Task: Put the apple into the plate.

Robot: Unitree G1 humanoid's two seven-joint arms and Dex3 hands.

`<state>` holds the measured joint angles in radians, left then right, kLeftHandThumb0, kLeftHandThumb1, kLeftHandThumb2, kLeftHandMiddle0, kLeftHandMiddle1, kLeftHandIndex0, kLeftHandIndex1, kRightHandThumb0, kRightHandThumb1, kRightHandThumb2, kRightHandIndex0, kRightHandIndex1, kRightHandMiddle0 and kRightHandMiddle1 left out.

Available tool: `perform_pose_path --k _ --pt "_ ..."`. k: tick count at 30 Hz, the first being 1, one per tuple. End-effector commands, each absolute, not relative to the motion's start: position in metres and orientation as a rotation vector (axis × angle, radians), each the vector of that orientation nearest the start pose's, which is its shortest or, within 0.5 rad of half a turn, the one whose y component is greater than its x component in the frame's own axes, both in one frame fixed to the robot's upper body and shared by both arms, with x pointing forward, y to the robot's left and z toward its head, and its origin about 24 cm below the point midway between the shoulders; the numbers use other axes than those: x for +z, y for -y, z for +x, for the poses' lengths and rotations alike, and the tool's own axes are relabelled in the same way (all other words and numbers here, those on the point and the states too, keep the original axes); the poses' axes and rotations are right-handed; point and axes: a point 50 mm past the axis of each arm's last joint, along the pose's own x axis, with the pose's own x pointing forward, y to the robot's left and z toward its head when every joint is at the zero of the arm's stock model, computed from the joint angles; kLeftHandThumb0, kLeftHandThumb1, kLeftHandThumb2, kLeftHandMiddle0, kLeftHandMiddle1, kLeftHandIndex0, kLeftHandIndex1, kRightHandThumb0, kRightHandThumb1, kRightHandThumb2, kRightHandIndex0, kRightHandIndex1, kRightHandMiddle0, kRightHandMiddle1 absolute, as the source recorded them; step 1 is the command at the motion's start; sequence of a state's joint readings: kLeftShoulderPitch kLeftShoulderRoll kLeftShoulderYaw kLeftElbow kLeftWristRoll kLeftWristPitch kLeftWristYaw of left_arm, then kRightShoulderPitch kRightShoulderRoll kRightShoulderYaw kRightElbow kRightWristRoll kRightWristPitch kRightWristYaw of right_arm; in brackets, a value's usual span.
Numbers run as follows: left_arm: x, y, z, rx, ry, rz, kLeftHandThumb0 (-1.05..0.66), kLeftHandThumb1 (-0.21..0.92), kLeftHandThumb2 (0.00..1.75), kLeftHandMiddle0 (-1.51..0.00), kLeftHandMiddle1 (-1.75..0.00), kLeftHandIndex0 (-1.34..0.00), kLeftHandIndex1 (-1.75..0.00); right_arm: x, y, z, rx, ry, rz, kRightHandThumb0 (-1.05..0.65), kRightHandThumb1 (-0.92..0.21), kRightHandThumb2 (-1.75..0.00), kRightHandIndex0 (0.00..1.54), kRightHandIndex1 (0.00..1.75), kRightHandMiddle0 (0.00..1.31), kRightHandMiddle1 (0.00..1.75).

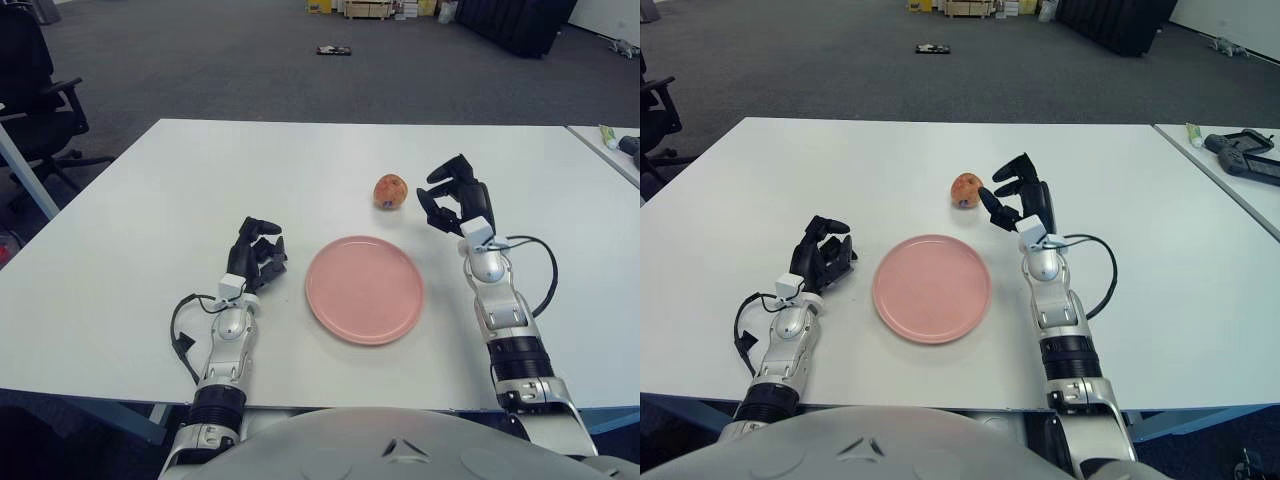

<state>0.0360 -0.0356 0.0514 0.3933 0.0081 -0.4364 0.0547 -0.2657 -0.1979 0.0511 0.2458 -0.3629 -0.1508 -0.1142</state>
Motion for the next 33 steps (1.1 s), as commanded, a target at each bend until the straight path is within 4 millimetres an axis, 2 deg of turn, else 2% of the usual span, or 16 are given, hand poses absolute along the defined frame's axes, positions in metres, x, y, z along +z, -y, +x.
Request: perform_pose_path --k 1,4,13,18,27,33 --pt "-0.020 -0.158 0.228 0.123 -0.018 -0.020 -0.39 0.65 0.90 -0.71 -1.75 -0.36 -1.75 0.073 0.166 0.321 0.030 0.140 -0.679 -0.50 -0.80 -0.74 0.07 0.84 0.05 1.08" --pt "-0.021 -0.158 0.228 0.124 -0.020 -0.021 -0.39 0.65 0.90 -0.71 -1.75 -0.36 -1.75 0.073 0.161 0.329 0.060 0.123 -0.751 -0.58 -0.75 -0.77 0.02 0.60 0.01 0.77" --pt "-0.022 -0.159 0.228 0.130 -0.029 -0.021 -0.39 0.65 0.90 -0.70 -1.75 -0.36 -1.75 0.063 0.148 0.351 0.122 0.053 -0.810 -0.67 -0.70 -0.72 0.00 0.07 0.00 0.35" --pt "-0.021 -0.159 0.228 0.128 -0.025 -0.026 -0.39 0.65 0.90 -0.70 -1.75 -0.36 -1.75 0.057 0.146 0.359 0.149 0.003 -0.844 -0.71 -0.66 -0.69 0.00 0.01 0.00 0.23" --pt "-0.021 -0.159 0.227 0.135 -0.015 -0.019 -0.39 0.65 0.91 -0.72 -1.75 -0.36 -1.75 0.049 0.138 0.373 0.190 -0.102 -0.916 -0.80 -0.61 -0.60 0.00 0.00 0.00 0.05" --pt "-0.021 -0.160 0.226 0.135 -0.010 -0.027 -0.39 0.65 0.90 -0.72 -1.75 -0.36 -1.75 0.044 0.134 0.377 0.217 -0.175 -0.965 -0.83 -0.60 -0.57 0.00 0.00 0.00 0.00"
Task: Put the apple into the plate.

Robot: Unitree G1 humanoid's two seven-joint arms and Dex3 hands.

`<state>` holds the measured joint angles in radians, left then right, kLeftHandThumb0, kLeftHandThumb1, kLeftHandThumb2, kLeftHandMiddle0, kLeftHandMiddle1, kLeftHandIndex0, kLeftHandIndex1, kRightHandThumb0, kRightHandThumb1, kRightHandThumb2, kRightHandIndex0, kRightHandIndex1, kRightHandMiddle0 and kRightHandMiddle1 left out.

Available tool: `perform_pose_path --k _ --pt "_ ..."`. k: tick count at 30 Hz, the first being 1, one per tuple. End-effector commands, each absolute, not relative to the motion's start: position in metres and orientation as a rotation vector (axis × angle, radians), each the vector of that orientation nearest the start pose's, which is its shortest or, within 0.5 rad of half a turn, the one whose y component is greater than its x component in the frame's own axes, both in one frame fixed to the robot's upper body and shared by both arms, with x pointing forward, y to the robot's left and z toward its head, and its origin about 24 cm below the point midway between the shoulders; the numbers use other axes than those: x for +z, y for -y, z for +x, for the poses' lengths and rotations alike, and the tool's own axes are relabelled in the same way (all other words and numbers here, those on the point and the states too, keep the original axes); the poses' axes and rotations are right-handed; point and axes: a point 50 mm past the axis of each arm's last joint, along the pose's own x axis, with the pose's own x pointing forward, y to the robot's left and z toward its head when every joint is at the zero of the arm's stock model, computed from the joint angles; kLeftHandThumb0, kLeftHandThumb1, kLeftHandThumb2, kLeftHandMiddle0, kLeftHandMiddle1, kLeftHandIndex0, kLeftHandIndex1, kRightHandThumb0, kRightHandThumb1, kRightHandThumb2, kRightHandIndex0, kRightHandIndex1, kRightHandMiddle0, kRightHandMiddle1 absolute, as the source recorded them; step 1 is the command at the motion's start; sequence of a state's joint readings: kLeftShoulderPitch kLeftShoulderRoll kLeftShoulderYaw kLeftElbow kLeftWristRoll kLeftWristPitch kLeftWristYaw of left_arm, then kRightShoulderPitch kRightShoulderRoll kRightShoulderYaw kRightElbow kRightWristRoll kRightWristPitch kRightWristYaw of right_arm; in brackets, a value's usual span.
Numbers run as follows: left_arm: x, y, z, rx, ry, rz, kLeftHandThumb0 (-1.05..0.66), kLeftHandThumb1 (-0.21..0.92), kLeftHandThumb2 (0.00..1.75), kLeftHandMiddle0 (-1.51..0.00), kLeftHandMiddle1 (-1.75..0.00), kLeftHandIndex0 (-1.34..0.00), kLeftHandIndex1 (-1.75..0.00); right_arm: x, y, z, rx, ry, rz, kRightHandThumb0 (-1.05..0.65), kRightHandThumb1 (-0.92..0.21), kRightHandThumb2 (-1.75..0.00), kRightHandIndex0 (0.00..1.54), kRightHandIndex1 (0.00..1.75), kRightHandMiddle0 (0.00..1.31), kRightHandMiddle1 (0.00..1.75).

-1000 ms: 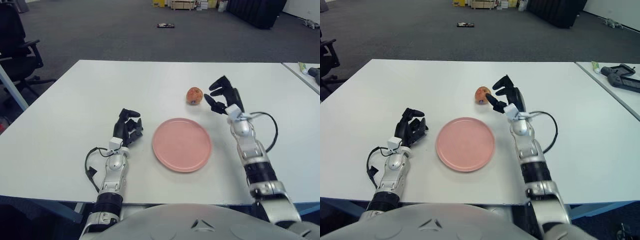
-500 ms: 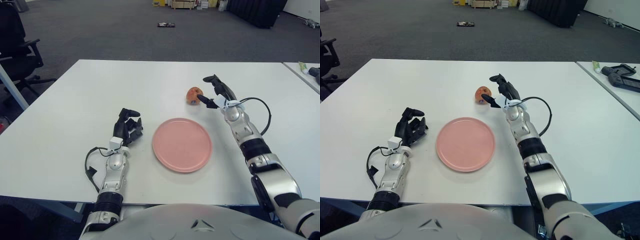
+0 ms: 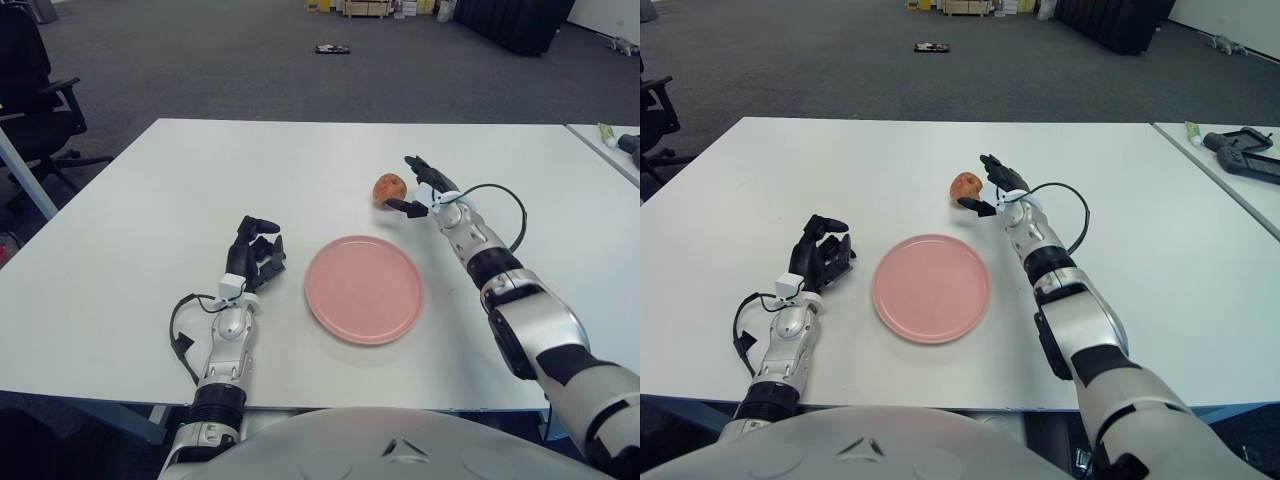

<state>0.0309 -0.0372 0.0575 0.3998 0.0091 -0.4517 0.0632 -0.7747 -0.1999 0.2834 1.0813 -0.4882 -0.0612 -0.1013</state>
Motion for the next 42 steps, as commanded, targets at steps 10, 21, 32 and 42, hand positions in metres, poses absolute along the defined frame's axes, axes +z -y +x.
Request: perform_pose_path --k 10,21,32,42 --pt "-0.021 -0.159 0.224 0.139 -0.013 -0.033 -0.39 0.65 0.90 -0.70 -1.75 -0.36 -1.75 0.030 0.124 0.374 0.290 -0.300 -1.055 -0.84 -0.61 -0.54 0.00 0.00 0.00 0.00" --pt "-0.021 -0.159 0.223 0.141 -0.014 -0.027 -0.39 0.64 0.91 -0.72 -1.75 -0.37 -1.75 0.014 0.110 0.365 0.336 -0.364 -1.094 -0.84 -0.65 -0.50 0.00 0.00 0.00 0.00" --pt "-0.022 -0.159 0.220 0.144 -0.014 -0.032 -0.39 0.63 0.93 -0.71 -1.75 -0.37 -1.75 0.010 0.101 0.361 0.371 -0.362 -1.144 -0.76 -0.62 -0.58 0.00 0.00 0.00 0.06" --pt "-0.022 -0.159 0.217 0.146 -0.002 -0.054 -0.39 0.64 0.92 -0.69 -1.75 -0.37 -1.75 0.013 0.095 0.363 0.394 -0.349 -1.188 -0.64 -0.56 -0.72 0.00 0.00 0.00 0.19"
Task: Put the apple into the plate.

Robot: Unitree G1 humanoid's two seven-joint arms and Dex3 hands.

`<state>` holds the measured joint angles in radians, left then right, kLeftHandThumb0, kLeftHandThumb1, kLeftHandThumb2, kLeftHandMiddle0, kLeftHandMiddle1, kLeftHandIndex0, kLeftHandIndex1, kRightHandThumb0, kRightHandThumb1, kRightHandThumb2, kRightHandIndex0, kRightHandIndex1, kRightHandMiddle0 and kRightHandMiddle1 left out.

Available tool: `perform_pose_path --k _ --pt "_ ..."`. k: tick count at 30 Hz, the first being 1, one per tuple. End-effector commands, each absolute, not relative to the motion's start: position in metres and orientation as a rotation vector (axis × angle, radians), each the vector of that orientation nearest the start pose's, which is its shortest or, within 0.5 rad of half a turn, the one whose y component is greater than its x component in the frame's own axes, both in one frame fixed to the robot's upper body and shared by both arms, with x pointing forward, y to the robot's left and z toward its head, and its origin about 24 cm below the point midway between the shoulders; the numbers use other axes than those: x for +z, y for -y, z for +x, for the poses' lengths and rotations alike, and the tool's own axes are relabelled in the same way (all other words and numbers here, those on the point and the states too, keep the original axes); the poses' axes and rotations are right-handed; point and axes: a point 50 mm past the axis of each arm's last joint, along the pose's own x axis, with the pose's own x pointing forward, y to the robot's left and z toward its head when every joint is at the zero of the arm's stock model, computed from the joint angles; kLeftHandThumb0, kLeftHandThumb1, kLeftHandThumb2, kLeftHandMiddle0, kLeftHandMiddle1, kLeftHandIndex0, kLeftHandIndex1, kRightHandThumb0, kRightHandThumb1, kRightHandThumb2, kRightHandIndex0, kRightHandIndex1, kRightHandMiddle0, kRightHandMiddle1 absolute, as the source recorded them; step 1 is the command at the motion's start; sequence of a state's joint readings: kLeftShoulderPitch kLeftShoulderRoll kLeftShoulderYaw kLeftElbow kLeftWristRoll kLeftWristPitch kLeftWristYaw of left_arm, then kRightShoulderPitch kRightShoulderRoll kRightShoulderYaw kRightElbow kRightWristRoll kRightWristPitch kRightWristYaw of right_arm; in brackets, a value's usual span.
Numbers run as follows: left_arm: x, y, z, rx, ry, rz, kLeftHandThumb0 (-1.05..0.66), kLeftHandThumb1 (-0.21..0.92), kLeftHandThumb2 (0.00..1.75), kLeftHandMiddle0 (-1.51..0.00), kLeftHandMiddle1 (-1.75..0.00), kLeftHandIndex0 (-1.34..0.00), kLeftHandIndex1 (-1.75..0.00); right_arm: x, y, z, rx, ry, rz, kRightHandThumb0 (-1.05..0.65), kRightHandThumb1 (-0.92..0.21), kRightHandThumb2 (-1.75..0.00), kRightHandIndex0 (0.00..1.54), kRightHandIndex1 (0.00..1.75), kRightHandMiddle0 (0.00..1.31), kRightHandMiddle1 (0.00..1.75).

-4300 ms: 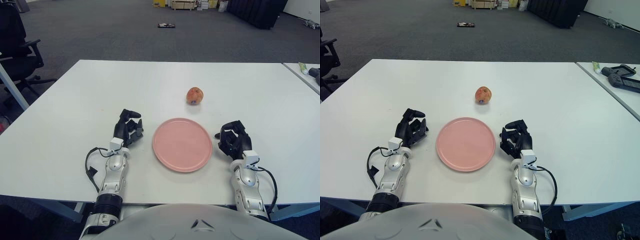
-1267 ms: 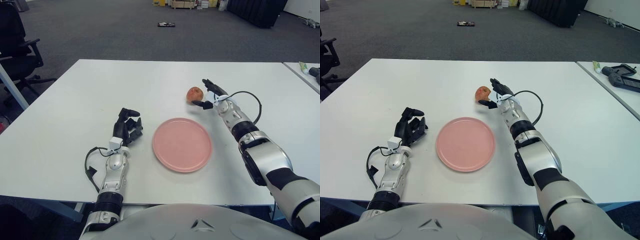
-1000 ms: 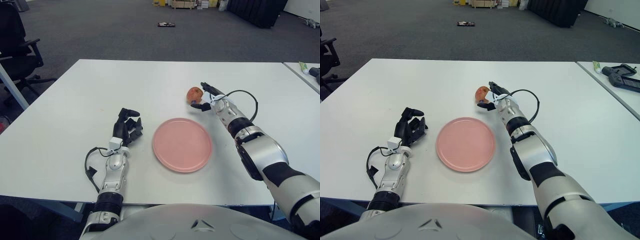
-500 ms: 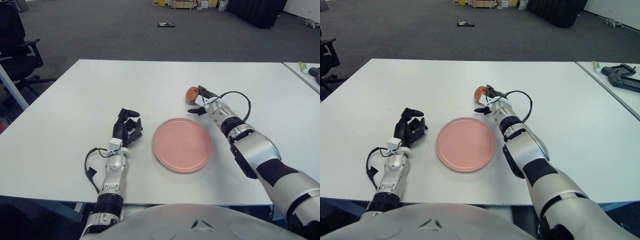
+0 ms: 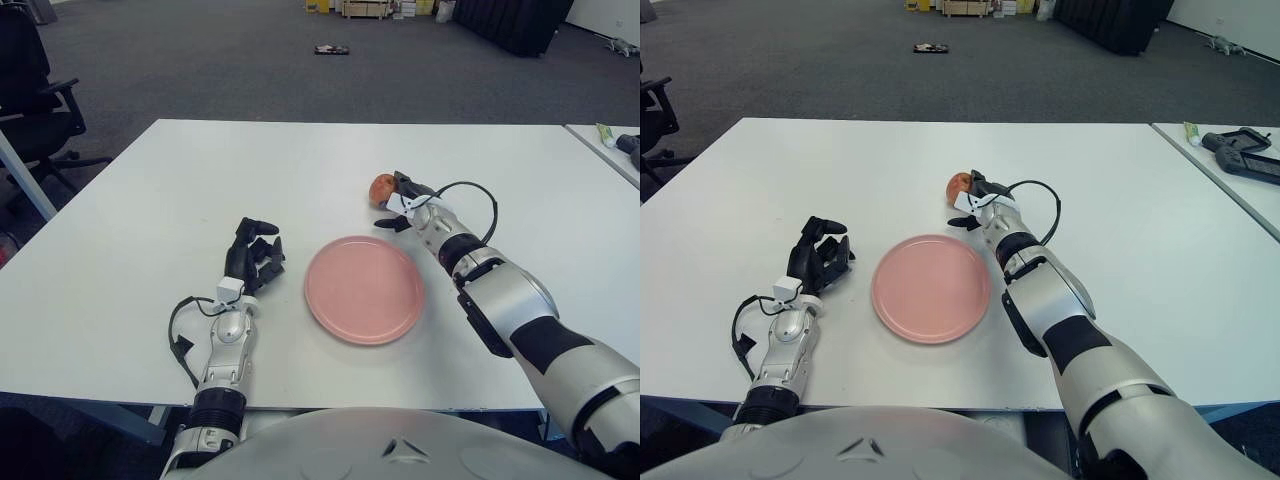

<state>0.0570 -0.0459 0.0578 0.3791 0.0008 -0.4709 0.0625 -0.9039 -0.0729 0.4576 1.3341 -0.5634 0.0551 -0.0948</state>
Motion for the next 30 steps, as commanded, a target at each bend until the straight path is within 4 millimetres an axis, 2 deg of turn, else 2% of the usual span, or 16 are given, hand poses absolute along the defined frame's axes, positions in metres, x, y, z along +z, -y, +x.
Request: perform_pose_path --k 1,9,19,21,24,25,26,28,29,30 --pt "-0.0220 -0.1591 0.2173 0.145 -0.001 -0.056 -0.39 0.64 0.92 -0.69 -1.75 -0.37 -1.75 0.0129 0.0950 0.3631 0.395 -0.348 -1.191 -0.62 -0.55 -0.74 0.00 0.00 0.00 0.21" --pt "-0.0229 -0.1593 0.2151 0.151 0.001 -0.058 -0.39 0.64 0.91 -0.67 -1.75 -0.37 -1.75 0.0135 0.0923 0.3630 0.410 -0.318 -1.246 -0.55 -0.53 -0.82 0.00 0.00 0.00 0.26" --pt "-0.0243 -0.1603 0.2142 0.174 -0.014 -0.040 -0.39 0.65 0.90 -0.70 -1.75 -0.36 -1.75 0.0136 0.0934 0.3626 0.427 -0.225 -1.417 -0.50 -0.58 -0.86 0.00 0.00 0.00 0.23" --pt "-0.0245 -0.1604 0.2144 0.173 -0.018 -0.039 -0.39 0.65 0.90 -0.71 -1.75 -0.36 -1.75 0.0149 0.0928 0.3631 0.424 -0.192 -1.461 -0.51 -0.60 -0.87 0.00 0.00 0.00 0.25" --pt "-0.0245 -0.1602 0.2145 0.170 -0.019 -0.041 -0.39 0.65 0.90 -0.71 -1.75 -0.36 -1.75 0.0159 0.0921 0.3634 0.418 -0.159 -1.504 -0.51 -0.61 -0.87 0.08 0.05 0.00 0.36" --pt "-0.0245 -0.1602 0.2145 0.168 -0.018 -0.045 -0.39 0.65 0.90 -0.71 -1.75 -0.36 -1.75 0.0162 0.0919 0.3634 0.413 -0.143 -1.520 -0.51 -0.61 -0.87 0.09 0.12 0.00 0.42" --pt "-0.0245 -0.1602 0.2145 0.167 -0.018 -0.048 -0.39 0.65 0.90 -0.71 -1.75 -0.36 -1.75 0.0164 0.0917 0.3633 0.409 -0.132 -1.532 -0.51 -0.61 -0.87 0.07 0.38 0.00 0.57" --pt "-0.0245 -0.1603 0.2146 0.166 -0.019 -0.052 -0.39 0.65 0.90 -0.71 -1.75 -0.36 -1.75 0.0171 0.0912 0.3633 0.394 -0.104 -1.553 -0.50 -0.58 -0.89 0.04 0.72 0.00 0.82" --pt "-0.0245 -0.1604 0.2146 0.166 -0.020 -0.052 -0.39 0.65 0.90 -0.71 -1.75 -0.36 -1.75 0.0172 0.0911 0.3633 0.390 -0.098 -1.557 -0.49 -0.55 -0.93 0.03 0.96 0.00 1.04" --pt "-0.0246 -0.1605 0.2148 0.165 -0.022 -0.050 -0.39 0.65 0.90 -0.71 -1.75 -0.36 -1.75 0.0175 0.0909 0.3633 0.382 -0.087 -1.563 -0.48 -0.53 -0.96 0.02 1.12 0.00 1.19"
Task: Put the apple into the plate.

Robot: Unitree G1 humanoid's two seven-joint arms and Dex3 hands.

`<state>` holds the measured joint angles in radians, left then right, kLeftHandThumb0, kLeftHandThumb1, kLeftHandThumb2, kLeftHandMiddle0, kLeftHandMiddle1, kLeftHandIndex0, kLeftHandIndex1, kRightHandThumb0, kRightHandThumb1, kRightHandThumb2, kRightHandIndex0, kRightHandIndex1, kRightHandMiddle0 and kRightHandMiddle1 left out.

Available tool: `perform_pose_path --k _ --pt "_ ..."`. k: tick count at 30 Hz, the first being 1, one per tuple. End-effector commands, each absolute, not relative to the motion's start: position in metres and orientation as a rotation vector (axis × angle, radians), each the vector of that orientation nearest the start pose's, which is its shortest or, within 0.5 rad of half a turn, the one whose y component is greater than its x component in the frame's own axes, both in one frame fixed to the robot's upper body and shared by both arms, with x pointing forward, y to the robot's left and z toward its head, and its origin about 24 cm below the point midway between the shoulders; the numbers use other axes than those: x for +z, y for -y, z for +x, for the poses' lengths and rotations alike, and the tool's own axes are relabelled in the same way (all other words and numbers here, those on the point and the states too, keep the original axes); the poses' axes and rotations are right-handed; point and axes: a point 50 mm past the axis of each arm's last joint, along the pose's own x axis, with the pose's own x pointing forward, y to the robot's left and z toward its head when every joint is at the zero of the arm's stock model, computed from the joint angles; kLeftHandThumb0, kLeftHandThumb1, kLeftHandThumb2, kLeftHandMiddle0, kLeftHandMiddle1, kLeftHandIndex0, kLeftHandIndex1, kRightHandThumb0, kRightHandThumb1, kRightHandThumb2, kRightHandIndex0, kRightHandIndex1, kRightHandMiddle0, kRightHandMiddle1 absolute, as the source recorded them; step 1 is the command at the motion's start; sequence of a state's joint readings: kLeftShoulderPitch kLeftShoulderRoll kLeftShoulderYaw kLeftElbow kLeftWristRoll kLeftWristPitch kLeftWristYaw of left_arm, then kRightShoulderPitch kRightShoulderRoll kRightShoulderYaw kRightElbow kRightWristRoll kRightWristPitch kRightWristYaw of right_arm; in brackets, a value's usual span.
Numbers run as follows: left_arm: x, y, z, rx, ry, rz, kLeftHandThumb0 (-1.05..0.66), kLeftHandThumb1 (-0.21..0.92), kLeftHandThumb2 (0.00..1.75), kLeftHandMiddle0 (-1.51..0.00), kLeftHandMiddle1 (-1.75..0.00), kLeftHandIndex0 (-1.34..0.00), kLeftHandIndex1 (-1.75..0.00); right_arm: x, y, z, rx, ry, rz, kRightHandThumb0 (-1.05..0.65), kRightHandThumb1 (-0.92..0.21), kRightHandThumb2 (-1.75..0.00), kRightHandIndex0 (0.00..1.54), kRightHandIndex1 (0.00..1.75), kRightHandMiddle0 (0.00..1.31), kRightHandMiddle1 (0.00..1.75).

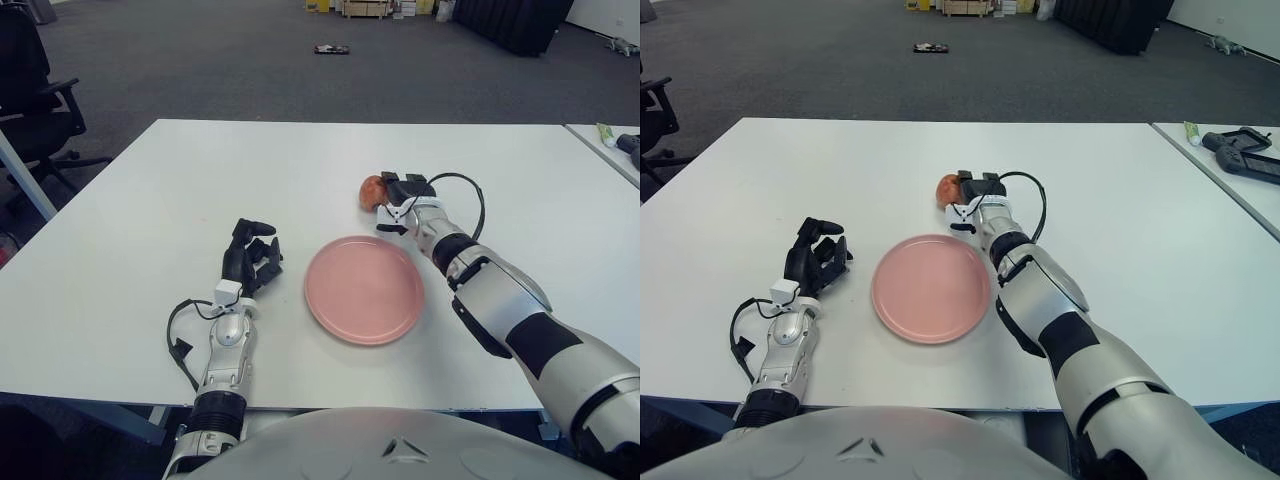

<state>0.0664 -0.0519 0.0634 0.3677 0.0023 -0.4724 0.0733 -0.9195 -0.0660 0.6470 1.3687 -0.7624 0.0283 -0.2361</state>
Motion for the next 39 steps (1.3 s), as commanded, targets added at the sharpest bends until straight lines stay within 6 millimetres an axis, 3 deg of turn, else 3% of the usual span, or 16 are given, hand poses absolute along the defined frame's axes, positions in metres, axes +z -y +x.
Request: perform_pose_path --k 1,3,6,8,11,18,26,39 --pt "-0.0247 -0.1606 0.2149 0.165 -0.023 -0.047 -0.39 0.65 0.90 -0.71 -1.75 -0.36 -1.75 0.0177 0.0910 0.3632 0.373 -0.075 -1.568 -0.47 -0.51 -0.98 0.03 1.21 0.00 1.30" --pt "-0.0247 -0.1607 0.2150 0.166 -0.025 -0.043 -0.39 0.65 0.90 -0.71 -1.75 -0.36 -1.75 0.0180 0.0912 0.3630 0.358 -0.059 -1.575 -0.44 -0.46 -1.03 0.07 1.51 0.01 1.56" --pt "-0.0246 -0.1607 0.2152 0.166 -0.024 -0.040 -0.39 0.65 0.90 -0.71 -1.75 -0.36 -1.75 0.0183 0.0918 0.3629 0.342 -0.047 -1.580 -0.41 -0.42 -1.05 0.14 1.67 0.06 1.69" --pt "-0.0244 -0.1608 0.2155 0.166 -0.021 -0.036 -0.39 0.65 0.90 -0.71 -1.75 -0.36 -1.75 0.0187 0.0926 0.3630 0.321 -0.041 -1.582 -0.21 -0.44 -1.08 0.34 1.63 0.19 1.72" --pt "-0.0242 -0.1610 0.2159 0.164 -0.016 -0.033 -0.39 0.65 0.90 -0.71 -1.75 -0.36 -1.75 0.0190 0.0930 0.3630 0.298 -0.041 -1.578 -0.07 -0.41 -1.16 0.48 1.65 0.31 1.74" --pt "-0.0242 -0.1617 0.2169 0.164 -0.015 -0.028 -0.39 0.65 0.90 -0.73 -1.75 -0.36 -1.75 0.0180 0.0944 0.3620 0.247 -0.054 -1.558 -0.01 -0.26 -1.37 0.62 1.74 0.46 1.70" --pt "-0.0247 -0.1623 0.2171 0.164 -0.026 -0.046 -0.39 0.65 0.91 -0.71 -1.75 -0.36 -1.75 0.0171 0.0964 0.3608 0.195 -0.066 -1.511 -0.01 -0.16 -1.51 0.74 1.74 0.49 1.74" --pt "-0.0241 -0.1629 0.2167 0.162 -0.020 -0.059 -0.39 0.65 0.90 -0.68 -1.75 -0.36 -1.75 0.0165 0.0972 0.3604 0.175 -0.085 -1.484 0.00 -0.10 -1.55 0.81 1.69 0.52 1.75"
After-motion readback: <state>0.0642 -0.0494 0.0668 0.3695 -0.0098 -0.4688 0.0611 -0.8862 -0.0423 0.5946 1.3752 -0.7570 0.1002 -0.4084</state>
